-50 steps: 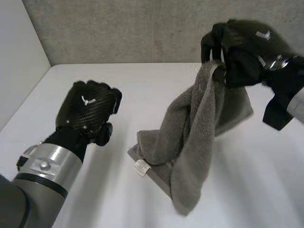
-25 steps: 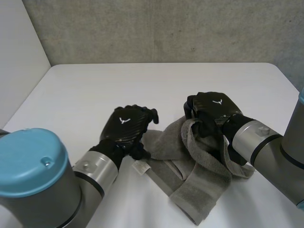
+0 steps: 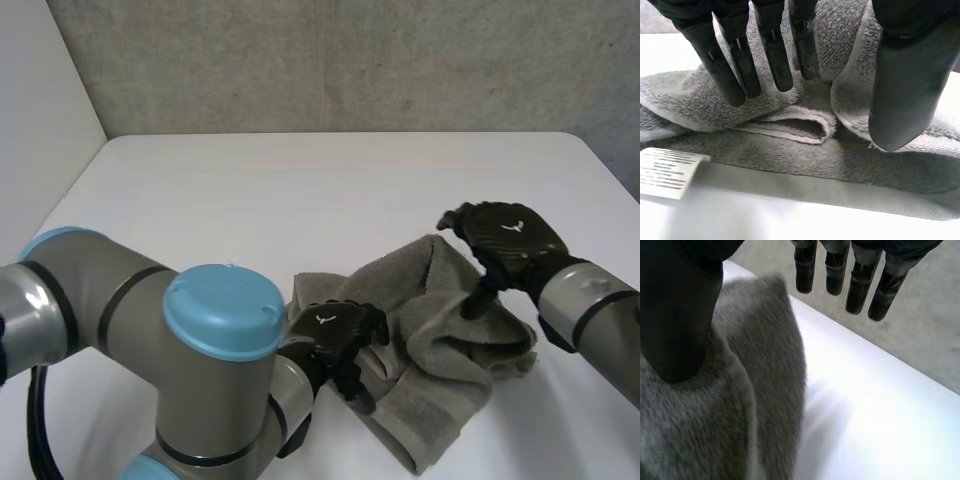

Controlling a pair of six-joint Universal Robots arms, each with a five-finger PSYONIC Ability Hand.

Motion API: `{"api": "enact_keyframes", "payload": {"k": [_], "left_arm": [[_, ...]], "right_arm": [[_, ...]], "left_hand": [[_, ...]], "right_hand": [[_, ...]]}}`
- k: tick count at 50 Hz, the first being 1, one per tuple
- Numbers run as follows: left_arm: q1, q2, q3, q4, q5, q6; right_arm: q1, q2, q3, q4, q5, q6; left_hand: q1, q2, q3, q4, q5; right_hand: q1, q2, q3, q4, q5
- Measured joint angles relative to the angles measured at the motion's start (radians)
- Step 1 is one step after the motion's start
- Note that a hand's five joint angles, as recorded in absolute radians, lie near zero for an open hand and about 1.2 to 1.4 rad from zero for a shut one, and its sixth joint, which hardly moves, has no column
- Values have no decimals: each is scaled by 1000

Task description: Fold the towel.

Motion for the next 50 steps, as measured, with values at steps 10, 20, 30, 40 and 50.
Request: {"api": "enact_keyframes", "payload": {"k": [10, 20, 30, 40, 50], "left_arm": [[-69, -90, 125, -105, -54, -59], [-120, -142, 193, -165, -64, -64], [-156, -174, 234, -171, -65, -75], [-174, -255, 283, -170, -85, -75], [-184, -267, 293, -173, -140, -62]], "right_arm": [[-172, -63, 129, -17, -66, -40], [-251, -52, 186, -25, -184, -34], [-251, 22, 182, -34, -199, -35], [-244, 51, 181, -45, -202, -35], [-246, 46, 174, -65, -203, -33]], "left_hand": [[0, 1, 1, 0, 5], [0, 1, 1, 0, 7], [34, 37, 39, 25, 55], [237, 236, 239, 225, 242], [808, 842, 780, 853, 853]], "right_hand": [[-40, -32, -31, -4, 0], [-43, -32, -31, -4, 0], [415, 399, 411, 410, 449], [573, 560, 568, 575, 603], [1030, 996, 1050, 1060, 1080]]}}
